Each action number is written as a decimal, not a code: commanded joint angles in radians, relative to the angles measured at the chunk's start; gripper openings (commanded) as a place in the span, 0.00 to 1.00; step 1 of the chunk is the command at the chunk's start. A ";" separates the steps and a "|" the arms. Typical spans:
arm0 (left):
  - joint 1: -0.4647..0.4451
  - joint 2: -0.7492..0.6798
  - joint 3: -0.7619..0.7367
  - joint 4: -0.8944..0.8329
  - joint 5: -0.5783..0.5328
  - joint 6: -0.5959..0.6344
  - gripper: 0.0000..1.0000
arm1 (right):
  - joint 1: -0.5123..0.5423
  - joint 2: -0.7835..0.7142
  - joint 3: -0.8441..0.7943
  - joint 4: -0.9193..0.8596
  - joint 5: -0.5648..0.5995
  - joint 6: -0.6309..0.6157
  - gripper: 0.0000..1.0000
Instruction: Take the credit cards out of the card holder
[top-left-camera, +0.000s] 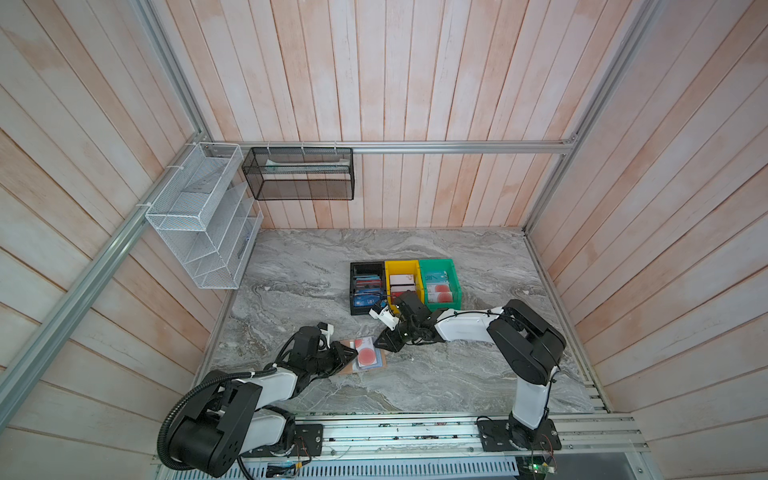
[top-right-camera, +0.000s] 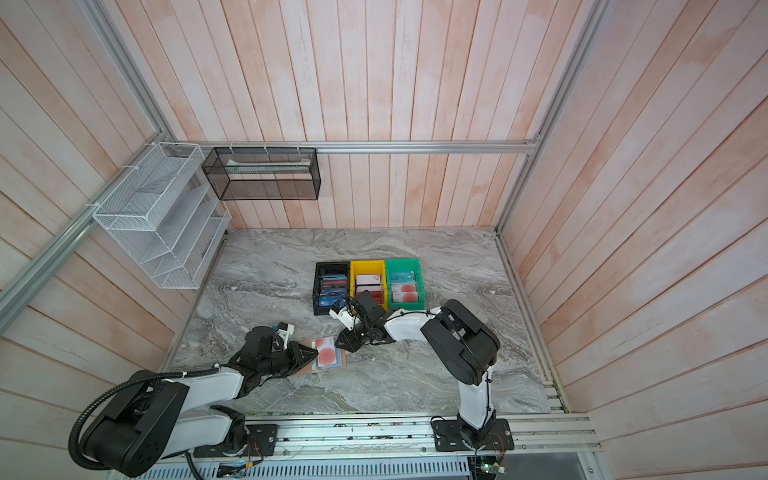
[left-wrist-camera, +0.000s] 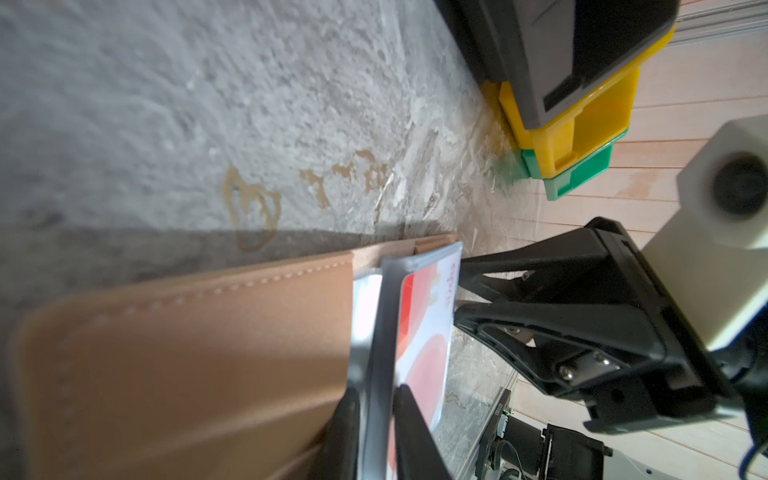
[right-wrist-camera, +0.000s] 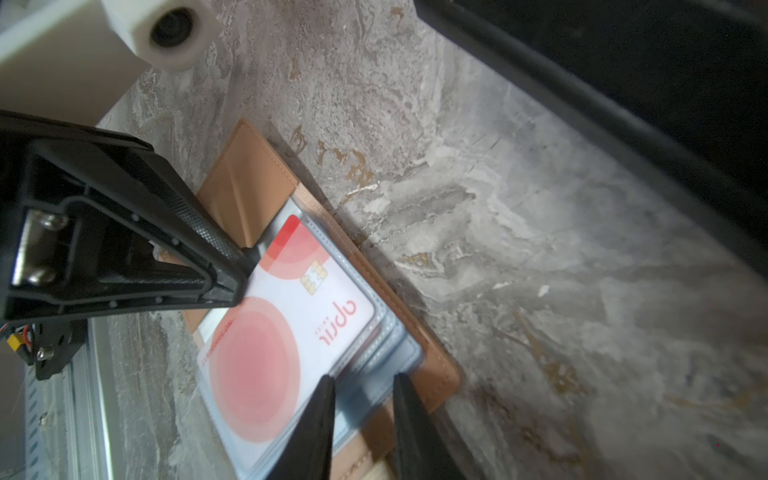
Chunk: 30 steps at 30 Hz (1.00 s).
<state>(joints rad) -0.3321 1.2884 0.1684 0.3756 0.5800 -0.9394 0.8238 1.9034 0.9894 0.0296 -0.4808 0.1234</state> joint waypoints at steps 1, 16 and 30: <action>0.002 0.018 0.012 0.009 0.000 0.005 0.20 | -0.032 0.117 -0.072 -0.244 0.186 0.004 0.29; 0.002 0.040 0.041 0.011 0.014 0.011 0.20 | -0.024 0.120 -0.065 -0.258 0.182 0.001 0.29; 0.002 0.025 0.038 0.005 0.011 0.016 0.19 | 0.028 0.129 -0.041 -0.280 0.199 0.011 0.29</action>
<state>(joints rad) -0.3321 1.3216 0.1917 0.3817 0.5911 -0.9390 0.8379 1.9091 1.0134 -0.0048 -0.4614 0.1272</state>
